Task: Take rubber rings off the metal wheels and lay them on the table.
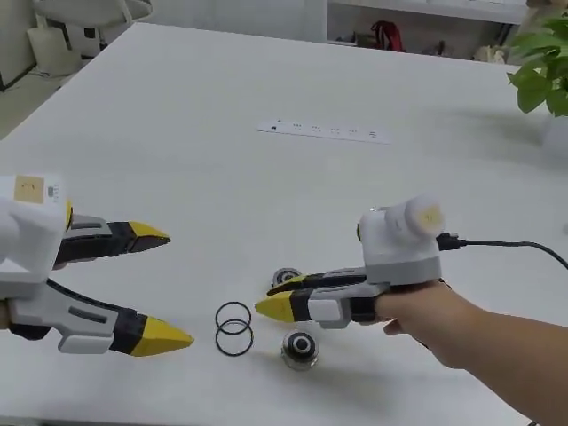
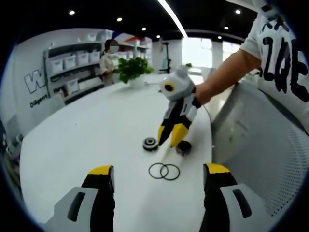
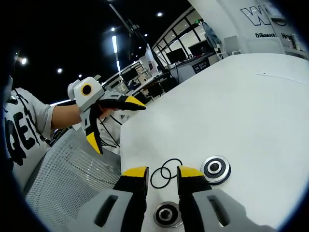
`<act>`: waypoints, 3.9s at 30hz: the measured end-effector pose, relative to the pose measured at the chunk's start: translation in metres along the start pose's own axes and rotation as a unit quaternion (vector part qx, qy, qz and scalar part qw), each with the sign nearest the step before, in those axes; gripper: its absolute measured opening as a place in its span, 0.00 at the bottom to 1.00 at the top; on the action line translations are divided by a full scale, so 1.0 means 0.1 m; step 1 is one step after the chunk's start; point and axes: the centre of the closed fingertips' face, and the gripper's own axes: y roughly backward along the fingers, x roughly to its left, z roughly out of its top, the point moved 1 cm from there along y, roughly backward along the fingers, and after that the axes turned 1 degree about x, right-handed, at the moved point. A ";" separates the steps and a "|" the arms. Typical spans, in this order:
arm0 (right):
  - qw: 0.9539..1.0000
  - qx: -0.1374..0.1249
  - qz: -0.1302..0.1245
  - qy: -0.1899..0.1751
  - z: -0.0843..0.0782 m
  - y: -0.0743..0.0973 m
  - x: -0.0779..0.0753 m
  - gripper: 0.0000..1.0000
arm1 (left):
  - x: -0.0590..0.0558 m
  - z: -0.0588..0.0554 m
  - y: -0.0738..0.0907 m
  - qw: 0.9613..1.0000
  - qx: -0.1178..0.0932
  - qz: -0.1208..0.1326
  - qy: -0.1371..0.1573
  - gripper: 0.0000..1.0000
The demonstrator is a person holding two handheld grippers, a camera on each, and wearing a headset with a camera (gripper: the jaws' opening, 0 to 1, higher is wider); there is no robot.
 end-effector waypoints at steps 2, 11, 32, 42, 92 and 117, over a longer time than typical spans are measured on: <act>1.000 -0.004 -0.001 0.002 0.02 0.02 0.00 0.22 | 0.01 0.00 0.00 1.000 0.000 0.000 -0.001 0.76; 0.999 -0.029 -0.011 0.011 0.16 0.16 0.00 0.25 | 0.03 0.04 -0.02 1.000 -0.001 0.001 -0.004 0.76; 0.996 -0.057 -0.055 0.043 0.34 0.54 -0.18 0.31 | 0.08 0.15 -0.12 1.000 -0.006 -0.002 -0.012 0.76; 0.994 -0.066 -0.076 0.053 0.37 0.68 -0.29 0.33 | 0.12 0.18 -0.17 1.000 -0.006 0.001 -0.013 0.76; 0.991 -0.025 -0.101 0.088 0.05 0.54 -0.53 0.35 | 0.22 0.26 -0.67 1.000 0.003 -0.023 -0.016 0.74; 0.989 -0.006 -0.099 0.105 -0.12 0.38 -0.60 0.32 | 0.22 0.18 -0.94 0.999 0.016 -0.036 -0.006 0.68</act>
